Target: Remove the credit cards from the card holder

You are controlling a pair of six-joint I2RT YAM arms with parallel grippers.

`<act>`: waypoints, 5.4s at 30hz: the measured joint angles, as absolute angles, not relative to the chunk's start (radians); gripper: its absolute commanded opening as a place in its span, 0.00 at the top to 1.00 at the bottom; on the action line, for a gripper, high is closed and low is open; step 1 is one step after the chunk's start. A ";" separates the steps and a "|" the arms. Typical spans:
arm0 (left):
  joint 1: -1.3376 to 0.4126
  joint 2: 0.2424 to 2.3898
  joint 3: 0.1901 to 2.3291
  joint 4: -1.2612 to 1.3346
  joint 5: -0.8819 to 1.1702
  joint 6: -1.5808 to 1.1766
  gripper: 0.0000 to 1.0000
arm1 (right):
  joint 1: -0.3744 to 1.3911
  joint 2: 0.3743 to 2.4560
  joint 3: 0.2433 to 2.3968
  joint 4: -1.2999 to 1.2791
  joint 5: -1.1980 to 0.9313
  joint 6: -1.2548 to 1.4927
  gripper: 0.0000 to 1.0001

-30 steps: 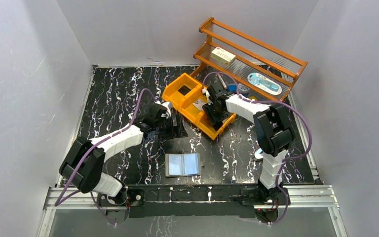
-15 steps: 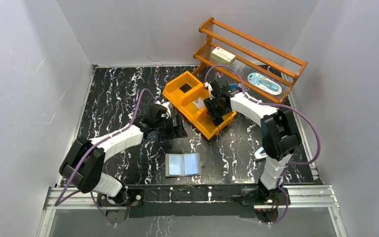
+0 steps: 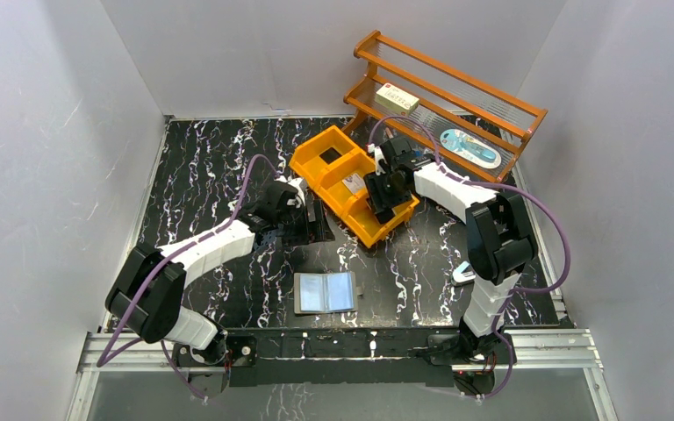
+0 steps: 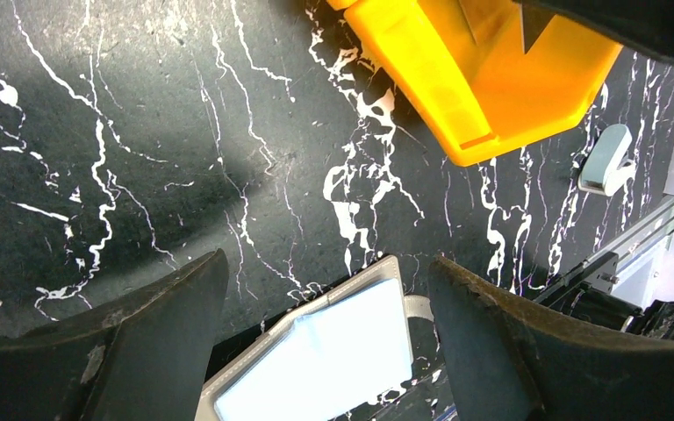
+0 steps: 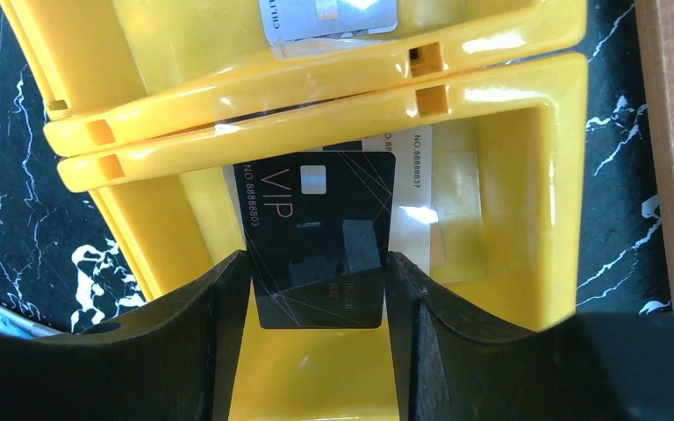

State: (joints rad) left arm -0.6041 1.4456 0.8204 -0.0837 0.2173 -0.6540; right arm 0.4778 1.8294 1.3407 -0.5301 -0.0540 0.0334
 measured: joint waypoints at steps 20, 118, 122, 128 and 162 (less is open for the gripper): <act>-0.604 1.446 0.831 -0.084 0.223 -0.653 0.15 | 0.454 1.888 1.358 -0.556 -0.215 0.058 0.44; -0.664 1.888 1.161 0.067 0.271 -1.031 1.00 | 0.439 1.786 1.182 -0.438 -0.476 -0.056 0.23; -0.663 1.843 1.072 0.109 0.263 -1.004 1.00 | 0.418 1.774 1.182 -0.426 -0.498 -0.011 0.20; -0.665 1.784 1.020 0.165 0.263 -0.928 1.00 | 0.357 1.737 1.184 -0.387 -0.567 0.052 0.20; -0.519 1.480 0.966 0.314 0.727 -0.741 1.00 | 0.302 1.526 1.047 -0.135 -0.986 0.295 0.32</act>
State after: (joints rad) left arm -0.5190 1.4799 0.9661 0.3138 0.7265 -0.7410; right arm 0.3016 1.5265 1.0473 -0.1349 -0.9855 0.2951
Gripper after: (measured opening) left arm 0.018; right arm 0.748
